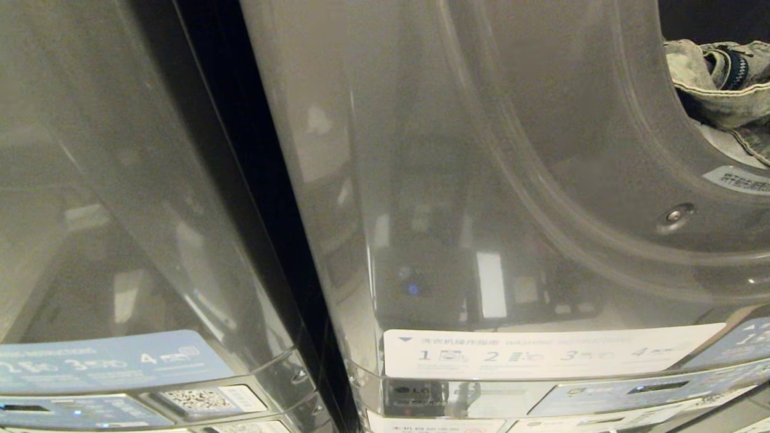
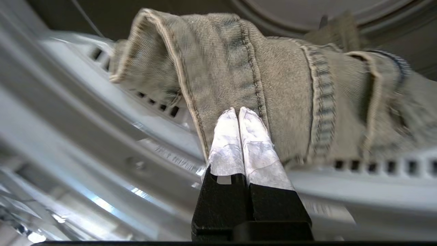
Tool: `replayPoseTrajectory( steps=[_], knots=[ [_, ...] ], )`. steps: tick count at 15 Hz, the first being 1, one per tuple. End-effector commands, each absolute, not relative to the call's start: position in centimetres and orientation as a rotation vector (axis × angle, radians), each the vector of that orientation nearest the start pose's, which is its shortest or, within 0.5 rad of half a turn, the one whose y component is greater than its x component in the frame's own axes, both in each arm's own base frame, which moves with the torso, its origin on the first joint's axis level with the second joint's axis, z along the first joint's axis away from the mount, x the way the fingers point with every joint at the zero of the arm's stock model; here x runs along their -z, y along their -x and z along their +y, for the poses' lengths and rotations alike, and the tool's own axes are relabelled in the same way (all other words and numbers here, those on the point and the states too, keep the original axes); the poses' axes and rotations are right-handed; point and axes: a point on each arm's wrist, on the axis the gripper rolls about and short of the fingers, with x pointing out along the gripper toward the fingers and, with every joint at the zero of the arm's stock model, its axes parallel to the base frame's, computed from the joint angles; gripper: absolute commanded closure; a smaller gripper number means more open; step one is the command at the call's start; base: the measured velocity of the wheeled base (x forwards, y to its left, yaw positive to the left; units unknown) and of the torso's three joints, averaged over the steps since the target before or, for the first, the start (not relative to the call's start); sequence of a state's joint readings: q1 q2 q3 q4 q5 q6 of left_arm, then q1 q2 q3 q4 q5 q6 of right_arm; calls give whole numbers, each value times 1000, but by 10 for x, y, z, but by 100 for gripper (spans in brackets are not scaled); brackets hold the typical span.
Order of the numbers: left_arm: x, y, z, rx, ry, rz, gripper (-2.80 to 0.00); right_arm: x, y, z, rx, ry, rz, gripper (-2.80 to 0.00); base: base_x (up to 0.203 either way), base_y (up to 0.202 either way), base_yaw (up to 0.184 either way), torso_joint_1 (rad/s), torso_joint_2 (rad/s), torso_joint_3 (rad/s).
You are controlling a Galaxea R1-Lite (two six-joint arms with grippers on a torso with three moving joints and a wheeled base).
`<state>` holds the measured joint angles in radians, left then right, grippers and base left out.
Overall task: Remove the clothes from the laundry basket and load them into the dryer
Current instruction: Put the clothes in the dryer
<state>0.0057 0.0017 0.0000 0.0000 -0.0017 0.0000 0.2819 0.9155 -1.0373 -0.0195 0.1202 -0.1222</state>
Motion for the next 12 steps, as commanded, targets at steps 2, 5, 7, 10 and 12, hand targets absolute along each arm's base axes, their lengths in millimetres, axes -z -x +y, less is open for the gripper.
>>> replayPoseTrajectory(
  steps=[2,5,7,10,12],
  knots=[
    [-76,23,0,-5,0,2,0,-347,-114,36,-396,120,-91,0,0,0,0,0,0,0],
    [-76,23,0,-5,-2,2,0,-357,-150,46,-367,119,-121,0,0,0,0,0,0,0],
    [-76,23,0,-5,0,2,0,-368,-176,52,-315,113,-161,0,0,0,0,0,0,0],
    [-76,23,0,-5,-2,2,0,-380,-208,60,-294,109,-182,0,0,0,0,0,0,0],
    [-76,23,0,-5,0,2,0,-388,-231,61,-265,108,-209,0,0,0,0,0,0,0]
  ],
)
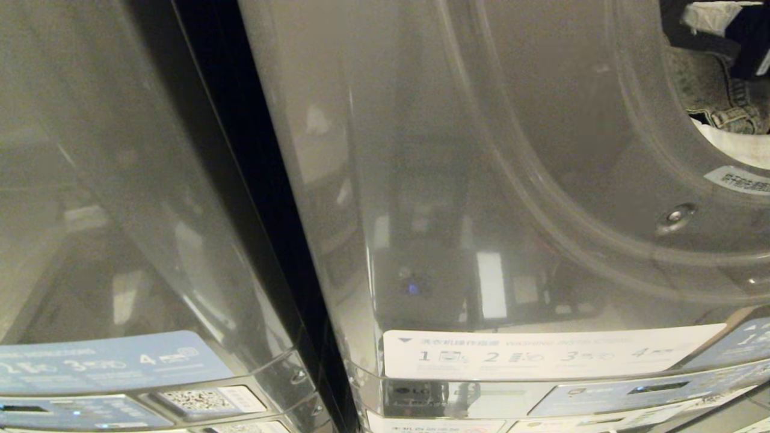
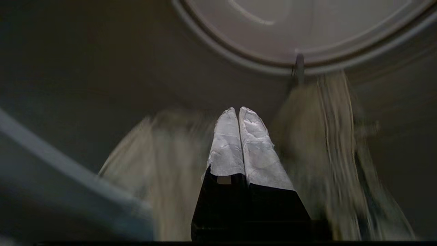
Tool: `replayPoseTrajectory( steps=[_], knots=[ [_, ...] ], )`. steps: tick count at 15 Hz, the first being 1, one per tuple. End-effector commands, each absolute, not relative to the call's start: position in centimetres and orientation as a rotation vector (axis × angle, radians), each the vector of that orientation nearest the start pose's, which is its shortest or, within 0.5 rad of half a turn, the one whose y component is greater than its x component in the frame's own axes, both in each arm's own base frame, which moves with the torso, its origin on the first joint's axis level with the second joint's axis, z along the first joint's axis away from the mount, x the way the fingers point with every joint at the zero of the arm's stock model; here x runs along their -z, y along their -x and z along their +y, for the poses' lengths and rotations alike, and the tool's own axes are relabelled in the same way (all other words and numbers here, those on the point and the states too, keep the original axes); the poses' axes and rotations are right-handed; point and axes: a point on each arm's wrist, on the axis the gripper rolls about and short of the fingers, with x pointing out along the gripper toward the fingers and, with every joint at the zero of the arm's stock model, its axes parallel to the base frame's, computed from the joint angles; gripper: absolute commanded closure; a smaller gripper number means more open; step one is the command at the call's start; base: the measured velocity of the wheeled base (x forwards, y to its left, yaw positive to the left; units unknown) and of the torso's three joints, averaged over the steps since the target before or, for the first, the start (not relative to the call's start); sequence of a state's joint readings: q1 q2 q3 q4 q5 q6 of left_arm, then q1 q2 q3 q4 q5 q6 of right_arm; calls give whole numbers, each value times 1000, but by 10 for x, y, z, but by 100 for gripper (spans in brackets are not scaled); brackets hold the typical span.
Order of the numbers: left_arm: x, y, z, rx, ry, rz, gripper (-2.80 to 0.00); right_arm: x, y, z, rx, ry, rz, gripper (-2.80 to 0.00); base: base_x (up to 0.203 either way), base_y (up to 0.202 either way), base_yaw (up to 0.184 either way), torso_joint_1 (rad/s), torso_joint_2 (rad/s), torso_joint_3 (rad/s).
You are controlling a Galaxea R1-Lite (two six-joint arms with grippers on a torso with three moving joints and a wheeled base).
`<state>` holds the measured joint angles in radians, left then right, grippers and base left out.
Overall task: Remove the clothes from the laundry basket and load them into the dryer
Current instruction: Put the clothes in the dryer
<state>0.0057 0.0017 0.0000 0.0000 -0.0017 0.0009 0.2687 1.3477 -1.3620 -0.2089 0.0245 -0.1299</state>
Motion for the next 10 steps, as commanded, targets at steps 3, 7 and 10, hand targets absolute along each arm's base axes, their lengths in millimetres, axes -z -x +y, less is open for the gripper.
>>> replayPoseTrajectory(
  steps=[3,7,10],
  knots=[
    [-76,23,0,-6,0,2,0,-412,-238,55,-226,102,-292,0,0,0,0,0,0,0],
    [-76,23,0,-6,3,2,0,-429,-217,35,-154,119,-354,0,0,0,0,0,0,0],
    [-76,23,0,-6,3,0,0,-426,-202,23,-87,246,-356,0,0,0,0,0,0,0]
  ],
)
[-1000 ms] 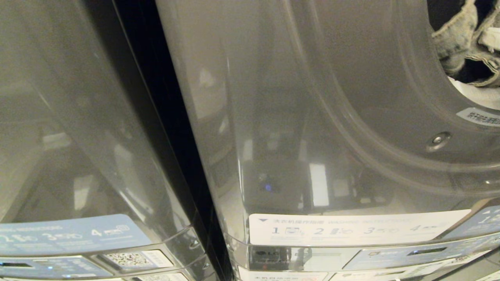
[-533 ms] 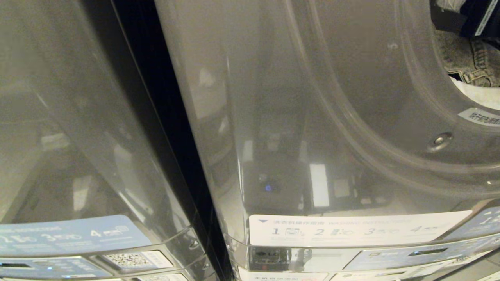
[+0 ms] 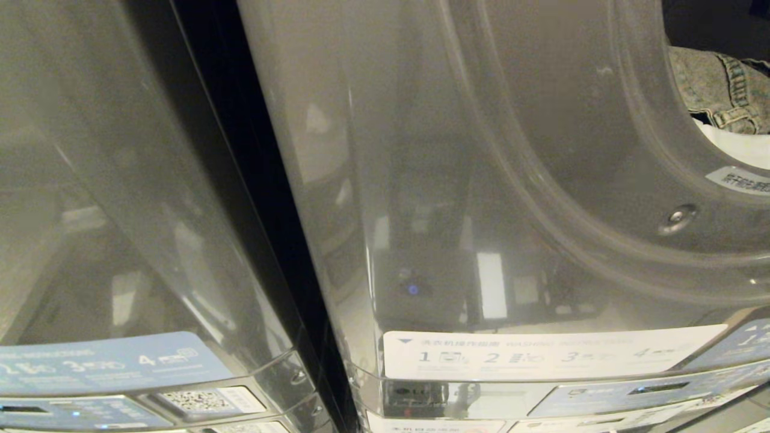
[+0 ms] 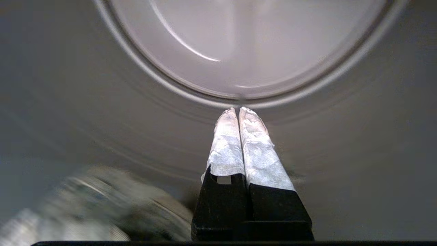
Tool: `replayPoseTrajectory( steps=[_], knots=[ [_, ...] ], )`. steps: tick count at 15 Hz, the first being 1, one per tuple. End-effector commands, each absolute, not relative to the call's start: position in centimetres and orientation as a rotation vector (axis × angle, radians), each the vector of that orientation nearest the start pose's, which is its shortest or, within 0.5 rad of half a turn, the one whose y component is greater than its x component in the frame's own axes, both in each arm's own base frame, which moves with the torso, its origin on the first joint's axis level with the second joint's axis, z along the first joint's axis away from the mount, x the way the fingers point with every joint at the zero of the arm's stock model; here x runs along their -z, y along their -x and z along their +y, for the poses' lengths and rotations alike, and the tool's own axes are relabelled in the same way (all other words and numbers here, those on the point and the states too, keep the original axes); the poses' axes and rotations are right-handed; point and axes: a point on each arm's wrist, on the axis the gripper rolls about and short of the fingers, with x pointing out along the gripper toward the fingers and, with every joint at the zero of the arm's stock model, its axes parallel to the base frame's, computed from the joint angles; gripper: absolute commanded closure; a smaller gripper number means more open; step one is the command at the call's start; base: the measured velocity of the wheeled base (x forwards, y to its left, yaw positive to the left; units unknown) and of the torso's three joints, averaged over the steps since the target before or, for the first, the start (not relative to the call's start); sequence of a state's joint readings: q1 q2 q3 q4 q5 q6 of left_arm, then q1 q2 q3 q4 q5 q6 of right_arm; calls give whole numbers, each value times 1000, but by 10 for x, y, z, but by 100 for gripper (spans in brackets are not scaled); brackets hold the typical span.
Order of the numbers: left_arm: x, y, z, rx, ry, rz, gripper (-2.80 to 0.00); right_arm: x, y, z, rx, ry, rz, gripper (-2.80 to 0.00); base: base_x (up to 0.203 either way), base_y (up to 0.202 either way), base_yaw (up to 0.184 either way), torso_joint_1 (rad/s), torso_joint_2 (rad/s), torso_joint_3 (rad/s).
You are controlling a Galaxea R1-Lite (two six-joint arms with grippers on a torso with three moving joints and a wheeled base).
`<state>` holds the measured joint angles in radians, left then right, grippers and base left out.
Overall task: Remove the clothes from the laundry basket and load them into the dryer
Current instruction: Put the clothes in the dryer
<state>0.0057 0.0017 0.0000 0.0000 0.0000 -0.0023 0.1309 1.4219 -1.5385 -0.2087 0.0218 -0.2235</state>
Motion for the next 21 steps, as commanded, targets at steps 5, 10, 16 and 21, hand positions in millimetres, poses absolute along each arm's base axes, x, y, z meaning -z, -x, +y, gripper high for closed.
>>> replayPoseTrajectory(
  steps=[5,10,16,21],
  knots=[
    [-76,23,0,-6,4,1,0,-385,-172,18,-91,290,-301,0,0,0,0,0,0,0],
    [-76,23,0,-6,5,1,0,-360,-108,44,-258,199,-407,0,0,0,0,0,0,0],
    [-76,23,0,-6,5,2,0,-339,-55,28,-344,69,-453,0,0,0,0,0,0,0],
    [-76,23,0,-6,5,1,0,-282,1,-2,-323,19,-358,0,0,0,0,0,0,0]
  ],
)
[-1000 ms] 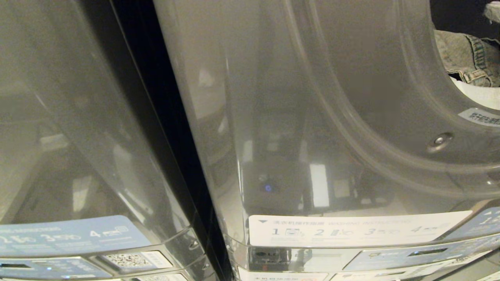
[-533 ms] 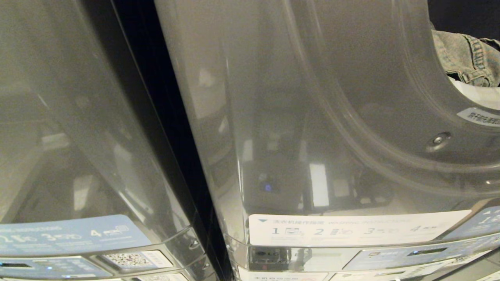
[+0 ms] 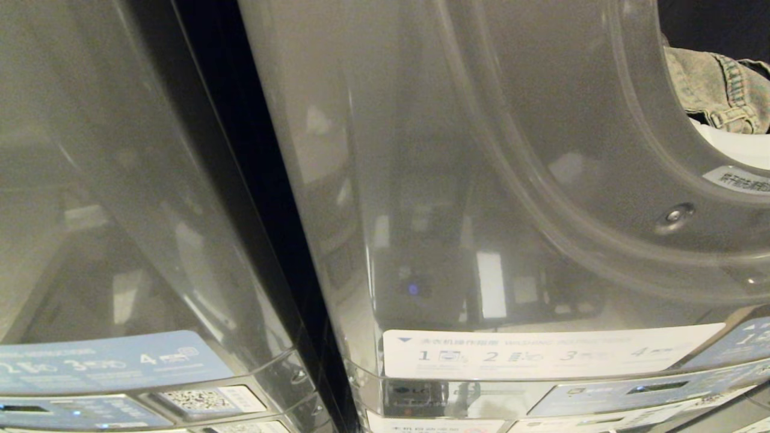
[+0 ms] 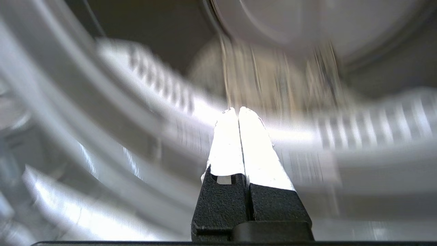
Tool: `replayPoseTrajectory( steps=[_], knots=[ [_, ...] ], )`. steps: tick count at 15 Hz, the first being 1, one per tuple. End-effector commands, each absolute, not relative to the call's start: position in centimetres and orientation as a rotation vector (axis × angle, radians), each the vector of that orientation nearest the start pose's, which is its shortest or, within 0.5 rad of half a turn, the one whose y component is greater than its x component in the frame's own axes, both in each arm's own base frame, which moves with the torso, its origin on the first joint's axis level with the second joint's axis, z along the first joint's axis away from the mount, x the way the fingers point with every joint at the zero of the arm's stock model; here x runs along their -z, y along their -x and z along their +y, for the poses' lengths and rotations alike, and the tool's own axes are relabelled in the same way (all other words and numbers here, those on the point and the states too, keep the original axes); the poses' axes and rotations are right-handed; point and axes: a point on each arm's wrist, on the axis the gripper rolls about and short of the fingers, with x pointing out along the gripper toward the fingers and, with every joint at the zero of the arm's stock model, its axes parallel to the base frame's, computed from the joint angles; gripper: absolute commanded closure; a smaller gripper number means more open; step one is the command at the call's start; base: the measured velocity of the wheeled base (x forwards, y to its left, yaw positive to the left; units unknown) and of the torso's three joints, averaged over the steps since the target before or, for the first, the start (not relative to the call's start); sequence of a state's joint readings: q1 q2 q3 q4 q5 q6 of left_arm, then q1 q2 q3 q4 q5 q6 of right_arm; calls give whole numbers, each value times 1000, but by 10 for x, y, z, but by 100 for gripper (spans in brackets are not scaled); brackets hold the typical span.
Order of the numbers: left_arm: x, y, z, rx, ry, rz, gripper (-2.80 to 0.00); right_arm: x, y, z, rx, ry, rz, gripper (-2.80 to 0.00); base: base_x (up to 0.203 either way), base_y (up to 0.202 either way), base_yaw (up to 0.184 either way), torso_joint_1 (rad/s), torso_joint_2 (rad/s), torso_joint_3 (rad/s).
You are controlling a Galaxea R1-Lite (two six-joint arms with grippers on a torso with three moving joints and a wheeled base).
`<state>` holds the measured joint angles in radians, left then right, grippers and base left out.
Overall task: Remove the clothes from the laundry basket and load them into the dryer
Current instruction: Put the clothes in the dryer
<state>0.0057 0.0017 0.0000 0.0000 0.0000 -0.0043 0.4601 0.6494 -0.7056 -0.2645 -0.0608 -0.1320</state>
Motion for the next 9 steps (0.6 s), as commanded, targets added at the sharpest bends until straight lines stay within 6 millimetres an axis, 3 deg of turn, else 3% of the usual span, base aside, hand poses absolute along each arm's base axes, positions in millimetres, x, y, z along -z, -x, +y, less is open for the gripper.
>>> replayPoseTrajectory(
  steps=[1,4,8,9],
  knots=[
    [-76,23,0,-6,5,1,0,-267,5,-3,-275,-2,-307,0,0,0,0,0,0,0],
    [-76,23,0,-6,5,1,0,-215,19,-1,-189,-32,-211,0,0,0,0,0,0,0],
    [-76,23,0,-6,5,2,0,-104,28,2,-139,22,-70,0,0,0,0,0,0,0],
    [-76,23,0,-6,5,1,0,-89,26,2,-130,30,-38,0,0,0,0,0,0,0]
  ],
)
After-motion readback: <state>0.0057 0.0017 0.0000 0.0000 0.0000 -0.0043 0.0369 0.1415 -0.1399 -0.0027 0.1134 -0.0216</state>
